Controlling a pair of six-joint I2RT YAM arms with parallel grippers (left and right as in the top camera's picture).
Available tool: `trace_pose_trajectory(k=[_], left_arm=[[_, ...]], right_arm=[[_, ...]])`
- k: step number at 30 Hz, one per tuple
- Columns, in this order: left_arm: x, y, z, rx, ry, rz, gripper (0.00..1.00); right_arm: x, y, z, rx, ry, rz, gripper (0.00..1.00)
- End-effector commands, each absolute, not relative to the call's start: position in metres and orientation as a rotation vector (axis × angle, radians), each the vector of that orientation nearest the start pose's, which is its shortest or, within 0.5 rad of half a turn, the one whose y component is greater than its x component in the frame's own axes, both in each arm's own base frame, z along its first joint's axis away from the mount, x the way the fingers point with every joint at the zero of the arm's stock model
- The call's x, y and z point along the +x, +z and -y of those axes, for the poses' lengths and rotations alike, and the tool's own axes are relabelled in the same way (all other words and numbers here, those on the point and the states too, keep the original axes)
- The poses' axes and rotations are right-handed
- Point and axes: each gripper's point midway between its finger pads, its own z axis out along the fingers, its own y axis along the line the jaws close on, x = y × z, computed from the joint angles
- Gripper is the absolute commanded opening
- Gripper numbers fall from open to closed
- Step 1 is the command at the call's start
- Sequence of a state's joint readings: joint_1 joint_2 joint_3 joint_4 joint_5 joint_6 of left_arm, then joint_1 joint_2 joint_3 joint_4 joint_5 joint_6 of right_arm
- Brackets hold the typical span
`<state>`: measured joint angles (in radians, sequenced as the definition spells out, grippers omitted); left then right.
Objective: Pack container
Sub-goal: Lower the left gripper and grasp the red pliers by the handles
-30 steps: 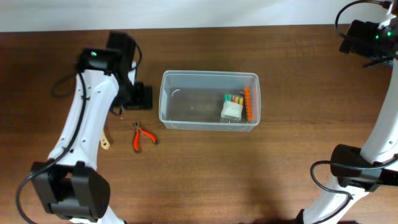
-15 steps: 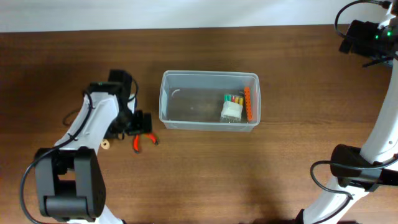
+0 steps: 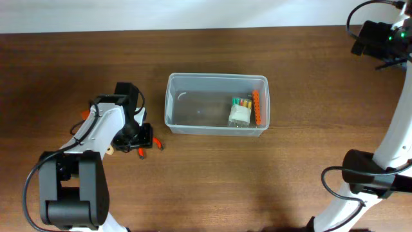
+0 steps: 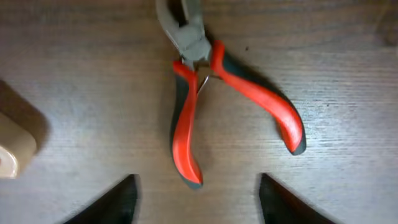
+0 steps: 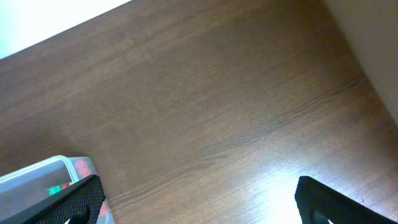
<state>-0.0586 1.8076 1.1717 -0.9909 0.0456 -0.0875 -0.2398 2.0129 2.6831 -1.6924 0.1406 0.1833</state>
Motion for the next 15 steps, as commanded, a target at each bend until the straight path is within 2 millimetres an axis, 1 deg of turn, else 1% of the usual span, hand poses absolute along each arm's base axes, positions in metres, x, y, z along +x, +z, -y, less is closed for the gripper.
trace_pose_trajectory(k=[1,2,7,9,12,15], left_arm=[[0.303,0.031,0.027,-0.028,-0.088,-3.166,0.44],[0.305,0.031,0.027,-0.028,-0.088,-3.159,0.41],[0.312,0.031,0.027,-0.027,-0.09,-3.132,0.38],[0.312,0.03,0.027,-0.027,-0.09,-3.129,0.34],[0.312,0.027,0.027,-0.027,-0.09,-3.124,0.33],[0.306,0.019,0.027,-0.028,-0.09,-3.133,0.34]], right_arm=[[0.395,0.344,0.123,0.599,-0.202,-2.521,0.99],[0.395,0.344,0.123,0.598,-0.202,-2.521,0.99],[0.395,0.344,0.122,0.598,-0.201,-2.521,0.99],[0.395,0.344,0.123,0.598,-0.202,-2.521,0.99],[0.395,0.344,0.123,0.599,-0.202,-2.521,0.99],[0.395,0.344,0.123,0.598,-0.202,-2.521,0.98]])
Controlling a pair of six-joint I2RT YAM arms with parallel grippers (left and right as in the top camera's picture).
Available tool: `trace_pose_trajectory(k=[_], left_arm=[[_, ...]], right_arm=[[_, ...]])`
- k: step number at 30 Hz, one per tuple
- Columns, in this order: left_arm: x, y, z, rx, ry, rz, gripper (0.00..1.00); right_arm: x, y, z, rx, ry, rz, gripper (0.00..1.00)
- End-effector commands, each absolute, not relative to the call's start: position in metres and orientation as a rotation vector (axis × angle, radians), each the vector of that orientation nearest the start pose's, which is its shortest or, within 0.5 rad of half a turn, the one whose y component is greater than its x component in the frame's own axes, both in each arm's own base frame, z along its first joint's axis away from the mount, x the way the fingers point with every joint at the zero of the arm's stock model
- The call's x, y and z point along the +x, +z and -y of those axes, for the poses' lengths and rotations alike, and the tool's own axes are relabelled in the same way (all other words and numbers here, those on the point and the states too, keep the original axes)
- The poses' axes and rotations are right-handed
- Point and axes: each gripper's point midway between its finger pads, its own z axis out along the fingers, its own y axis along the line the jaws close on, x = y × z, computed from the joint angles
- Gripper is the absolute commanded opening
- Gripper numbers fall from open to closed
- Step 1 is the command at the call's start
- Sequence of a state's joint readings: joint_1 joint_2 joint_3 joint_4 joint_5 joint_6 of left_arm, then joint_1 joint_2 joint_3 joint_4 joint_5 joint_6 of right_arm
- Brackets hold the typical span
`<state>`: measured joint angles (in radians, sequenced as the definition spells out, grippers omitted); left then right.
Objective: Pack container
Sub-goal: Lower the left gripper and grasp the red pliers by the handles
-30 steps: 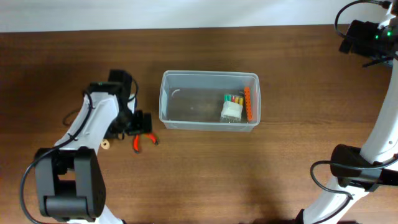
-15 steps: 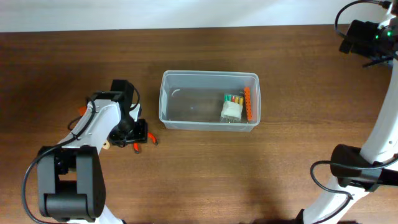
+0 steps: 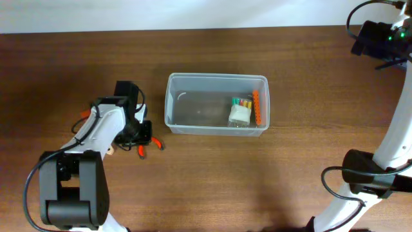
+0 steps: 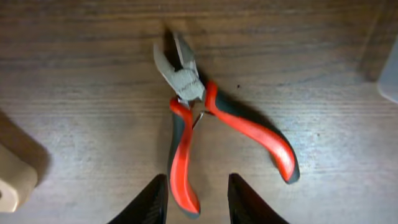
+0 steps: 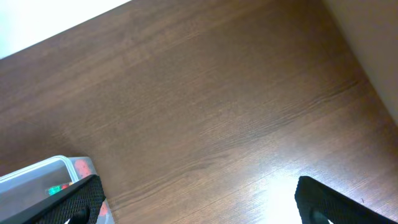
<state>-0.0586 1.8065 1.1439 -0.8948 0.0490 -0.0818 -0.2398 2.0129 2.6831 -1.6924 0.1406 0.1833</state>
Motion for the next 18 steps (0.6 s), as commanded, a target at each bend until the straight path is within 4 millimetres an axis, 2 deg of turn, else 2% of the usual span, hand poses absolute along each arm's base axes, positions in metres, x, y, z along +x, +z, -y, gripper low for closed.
trace_pose_trajectory(k=[1,7,18], left_arm=[[0.304,0.016,0.027,-0.028,-0.089,-3.139,0.35],[0.288,-0.002,0.026,-0.029,-0.087,-3.164,0.35],[0.301,-0.002,0.026,-0.027,-0.083,-3.11,0.38]], right_arm=[[0.395,0.344,0.123,0.599,-0.202,-2.521,0.99],[0.395,0.344,0.123,0.599,-0.202,-2.521,0.99],[0.395,0.344,0.123,0.598,-0.202,-2.521,0.99]])
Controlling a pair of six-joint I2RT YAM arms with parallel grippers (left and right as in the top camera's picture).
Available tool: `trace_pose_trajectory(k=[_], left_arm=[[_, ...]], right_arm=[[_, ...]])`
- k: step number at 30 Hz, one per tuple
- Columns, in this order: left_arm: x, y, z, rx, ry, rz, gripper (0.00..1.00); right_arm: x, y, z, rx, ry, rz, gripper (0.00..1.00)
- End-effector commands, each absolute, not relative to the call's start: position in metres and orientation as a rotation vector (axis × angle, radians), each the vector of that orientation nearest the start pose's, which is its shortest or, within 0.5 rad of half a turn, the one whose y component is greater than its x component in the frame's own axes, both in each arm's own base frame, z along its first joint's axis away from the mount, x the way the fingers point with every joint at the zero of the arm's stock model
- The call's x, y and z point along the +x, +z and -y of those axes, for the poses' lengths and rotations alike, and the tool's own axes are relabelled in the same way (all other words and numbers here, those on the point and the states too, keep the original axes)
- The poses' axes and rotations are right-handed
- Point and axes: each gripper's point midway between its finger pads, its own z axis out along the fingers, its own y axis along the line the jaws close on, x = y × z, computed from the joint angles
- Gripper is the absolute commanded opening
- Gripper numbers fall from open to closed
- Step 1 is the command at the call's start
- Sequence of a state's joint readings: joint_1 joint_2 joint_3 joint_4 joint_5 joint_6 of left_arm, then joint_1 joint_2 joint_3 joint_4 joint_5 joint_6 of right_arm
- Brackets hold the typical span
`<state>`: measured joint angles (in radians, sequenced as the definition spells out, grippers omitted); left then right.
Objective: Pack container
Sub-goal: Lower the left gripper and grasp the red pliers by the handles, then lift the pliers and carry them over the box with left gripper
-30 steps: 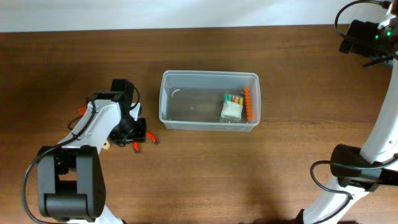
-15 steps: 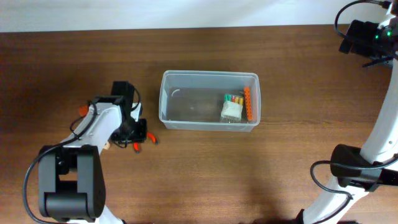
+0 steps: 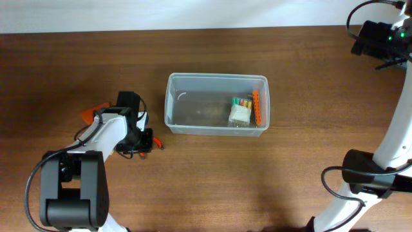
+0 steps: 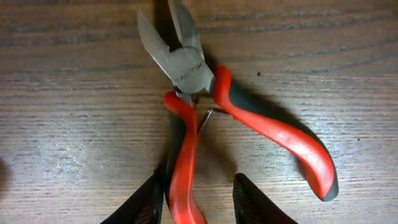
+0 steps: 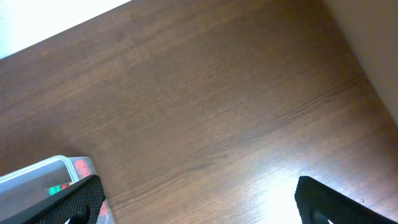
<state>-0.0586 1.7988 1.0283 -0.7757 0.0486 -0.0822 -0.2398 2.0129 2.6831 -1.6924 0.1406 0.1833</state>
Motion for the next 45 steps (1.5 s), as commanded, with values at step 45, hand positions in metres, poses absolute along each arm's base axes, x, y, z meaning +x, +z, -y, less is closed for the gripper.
trace_pose_trajectory(k=[45], left_arm=[[0.411,0.163,0.021,-0.025,-0.014,-2.784,0.02]], right_arm=[[0.395,0.344,0.123,0.598,-0.202,-2.521,0.99]])
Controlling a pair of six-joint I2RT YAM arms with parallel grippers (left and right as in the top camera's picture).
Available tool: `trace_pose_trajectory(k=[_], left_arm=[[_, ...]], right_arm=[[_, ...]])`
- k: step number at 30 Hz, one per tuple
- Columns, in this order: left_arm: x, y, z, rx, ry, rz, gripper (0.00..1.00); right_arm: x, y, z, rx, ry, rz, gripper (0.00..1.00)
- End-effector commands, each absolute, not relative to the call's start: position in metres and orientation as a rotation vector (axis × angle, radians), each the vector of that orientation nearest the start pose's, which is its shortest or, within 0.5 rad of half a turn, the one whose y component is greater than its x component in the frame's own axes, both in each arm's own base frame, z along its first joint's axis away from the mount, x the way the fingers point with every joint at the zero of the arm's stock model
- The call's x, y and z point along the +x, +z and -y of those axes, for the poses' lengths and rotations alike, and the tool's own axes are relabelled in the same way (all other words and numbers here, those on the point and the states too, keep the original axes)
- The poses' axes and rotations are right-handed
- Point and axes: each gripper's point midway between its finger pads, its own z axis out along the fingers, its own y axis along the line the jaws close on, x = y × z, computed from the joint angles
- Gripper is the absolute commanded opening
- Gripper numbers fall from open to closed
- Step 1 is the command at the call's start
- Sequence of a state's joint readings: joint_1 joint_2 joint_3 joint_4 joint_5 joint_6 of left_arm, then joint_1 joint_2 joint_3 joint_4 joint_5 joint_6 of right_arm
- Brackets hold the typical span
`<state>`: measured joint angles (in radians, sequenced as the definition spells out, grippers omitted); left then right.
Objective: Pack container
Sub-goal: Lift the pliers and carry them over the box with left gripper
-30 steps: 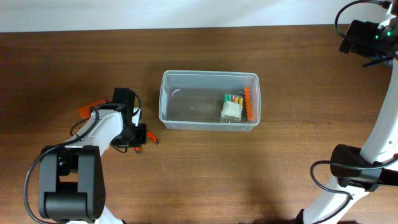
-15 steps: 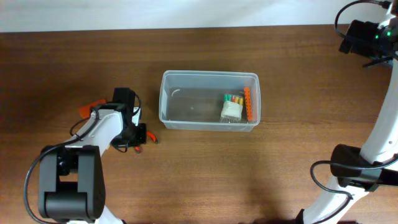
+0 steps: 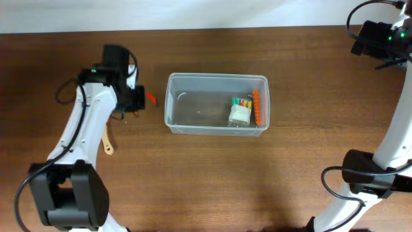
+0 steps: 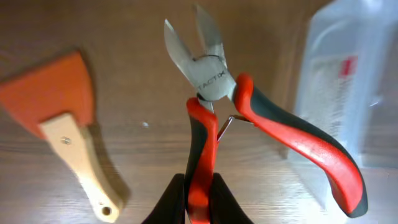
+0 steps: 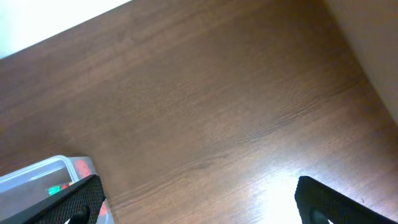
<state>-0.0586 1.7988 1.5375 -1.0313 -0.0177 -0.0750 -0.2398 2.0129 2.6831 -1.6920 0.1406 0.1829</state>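
Red-and-black handled pliers (image 4: 208,68) hang above the table, grey cutting jaws pointing away. My left gripper (image 4: 198,194) is shut on their left handle; the other handle splays right. In the overhead view the pliers (image 3: 150,98) sit just left of the clear plastic container (image 3: 217,103), whose end wall (image 4: 348,93) fills the right of the left wrist view. My right gripper (image 5: 196,208) is open, raised at the table's far right corner, nothing between its fingers.
An orange scraper (image 4: 53,93) with a pale wooden handle (image 3: 107,144) lies on the table below the left gripper. Inside the container are a white item with coloured bits (image 3: 240,113) and an orange strip (image 3: 257,107) at its right end.
My left gripper has shut on the pliers' left handle and lifted them off the table. It now stands farther back, beside the container's left end. The right arm has not moved.
My left gripper was wide open above the pliers lying left of the container. Its fingers then stood closer together by the left handle, then straddled it low to the table. Now it holds the pliers in the air by the container.
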Motion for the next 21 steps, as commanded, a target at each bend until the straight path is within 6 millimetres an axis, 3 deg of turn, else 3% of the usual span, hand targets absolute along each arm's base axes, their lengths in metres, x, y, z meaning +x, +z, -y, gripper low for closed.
trace_pose_trajectory(k=[1,4,8,21], left_arm=[[0.413,0.172,0.024,-0.019,-0.026,-2.774,0.02],[0.417,0.192,0.036,0.013,-0.072,-2.742,0.02],[0.418,0.209,0.069,0.099,-0.181,-2.71,0.02],[0.393,0.208,0.173,0.497,-0.272,-2.667,0.02]], right_arm=[[0.395,0.344,0.122,0.599,-0.201,-2.521,0.99],[0.395,0.344,0.123,0.598,-0.202,-2.521,0.99],[0.395,0.344,0.123,0.598,-0.202,-2.521,0.98],[0.395,0.344,0.123,0.598,-0.202,-2.521,0.99]])
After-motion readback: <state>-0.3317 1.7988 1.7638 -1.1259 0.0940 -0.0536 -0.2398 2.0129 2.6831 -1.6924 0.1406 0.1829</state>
